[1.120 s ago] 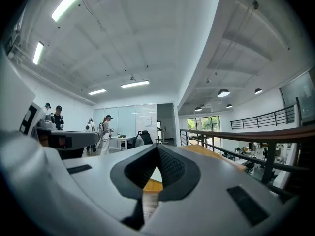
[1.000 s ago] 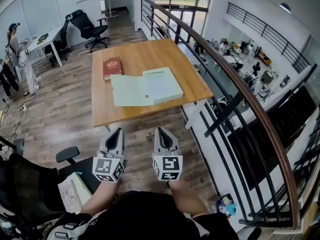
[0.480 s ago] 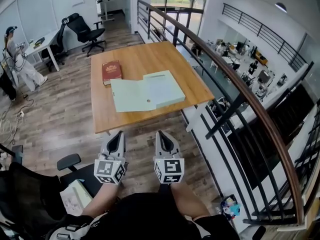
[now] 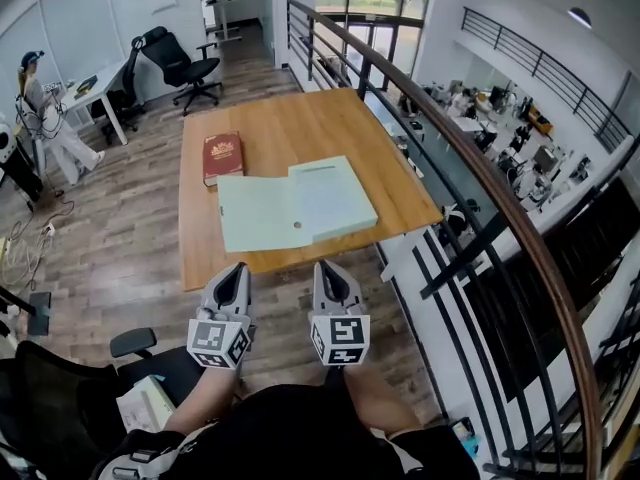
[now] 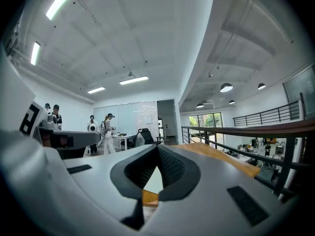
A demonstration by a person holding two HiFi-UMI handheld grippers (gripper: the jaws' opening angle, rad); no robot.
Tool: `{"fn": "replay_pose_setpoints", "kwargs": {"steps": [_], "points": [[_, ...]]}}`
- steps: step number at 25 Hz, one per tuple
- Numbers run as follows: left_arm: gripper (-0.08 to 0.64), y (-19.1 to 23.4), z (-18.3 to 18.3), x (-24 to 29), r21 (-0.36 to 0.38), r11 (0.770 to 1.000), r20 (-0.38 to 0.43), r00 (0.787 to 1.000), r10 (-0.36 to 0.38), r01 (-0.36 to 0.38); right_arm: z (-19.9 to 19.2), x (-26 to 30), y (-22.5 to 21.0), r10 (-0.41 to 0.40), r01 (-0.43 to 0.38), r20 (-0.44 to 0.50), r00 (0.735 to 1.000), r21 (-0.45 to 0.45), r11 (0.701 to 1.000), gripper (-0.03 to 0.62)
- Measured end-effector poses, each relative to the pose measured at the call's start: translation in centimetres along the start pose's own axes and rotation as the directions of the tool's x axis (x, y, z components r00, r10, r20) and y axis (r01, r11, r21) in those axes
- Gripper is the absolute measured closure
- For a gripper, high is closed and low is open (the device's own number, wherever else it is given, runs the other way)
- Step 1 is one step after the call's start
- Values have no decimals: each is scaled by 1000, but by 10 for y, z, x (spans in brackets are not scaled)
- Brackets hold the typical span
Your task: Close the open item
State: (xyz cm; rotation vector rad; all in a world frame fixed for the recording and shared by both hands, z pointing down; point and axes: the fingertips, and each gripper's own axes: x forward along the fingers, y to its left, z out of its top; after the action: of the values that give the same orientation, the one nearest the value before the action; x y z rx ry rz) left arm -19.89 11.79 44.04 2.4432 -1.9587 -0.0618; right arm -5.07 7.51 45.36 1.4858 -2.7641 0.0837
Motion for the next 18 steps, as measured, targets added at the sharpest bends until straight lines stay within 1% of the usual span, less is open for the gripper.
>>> {"fn": "replay_pose_setpoints", "kwargs": {"steps": [5,10,14,18], "points": [[560,-9,-4,73,-12,1000,-8,1000,20,-20,7,48,-60,25,-25,1,1000,1,1000,594],[560,-19,-4,151,-45,998,-35,999,34,-36,16,100,-120,75,-75,-13,997,9,997,594],[560,-21,5,198,-35,996,-35,996,85,-86,22,132,-158,127,-127,-14,992,20,992,594],[560,-25,10,227,-43,990,-32,990,135,-136,24,161,-185,176,-175,-30,984,24,984,594]]}}
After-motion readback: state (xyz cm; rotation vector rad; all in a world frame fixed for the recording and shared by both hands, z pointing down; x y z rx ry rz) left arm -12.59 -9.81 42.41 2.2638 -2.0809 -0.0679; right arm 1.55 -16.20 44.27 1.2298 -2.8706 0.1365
